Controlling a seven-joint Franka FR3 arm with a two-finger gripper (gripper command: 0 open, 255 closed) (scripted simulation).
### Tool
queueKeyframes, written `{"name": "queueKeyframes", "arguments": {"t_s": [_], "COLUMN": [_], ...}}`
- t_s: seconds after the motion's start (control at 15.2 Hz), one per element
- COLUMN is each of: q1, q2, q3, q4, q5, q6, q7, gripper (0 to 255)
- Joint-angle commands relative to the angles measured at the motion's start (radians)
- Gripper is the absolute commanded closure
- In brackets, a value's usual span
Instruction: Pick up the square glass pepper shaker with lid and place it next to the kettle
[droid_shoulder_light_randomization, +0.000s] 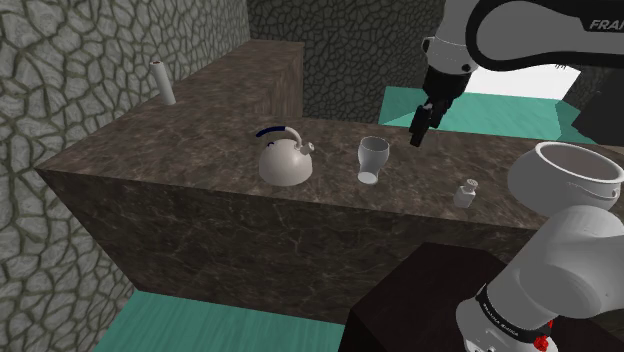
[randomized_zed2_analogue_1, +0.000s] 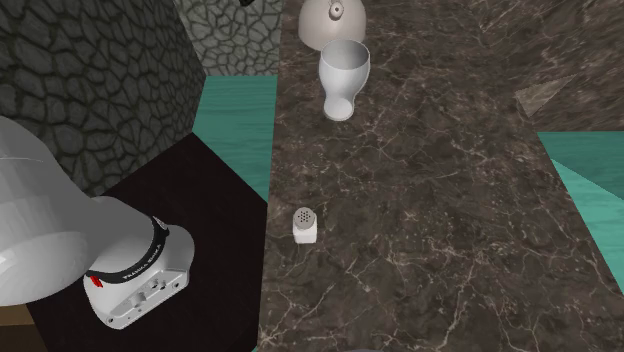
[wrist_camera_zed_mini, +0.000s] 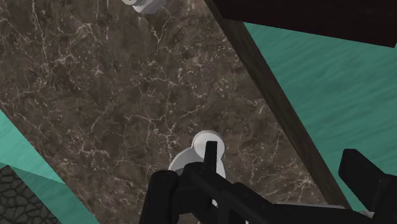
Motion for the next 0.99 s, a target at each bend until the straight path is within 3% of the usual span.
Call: {"name": "queueKeyframes", "arguments": {"t_s": [0.0,0.92], "q1": [0.0,-0.096], "q2": [0.0,0.03], "q3": [0.0,-0.272], "q4": [0.0,-0.264], "q5": [0.0,-0.189], "q6": [0.0,0.184], "q7": [0.0,-0.318], "gripper": [0,0]}}
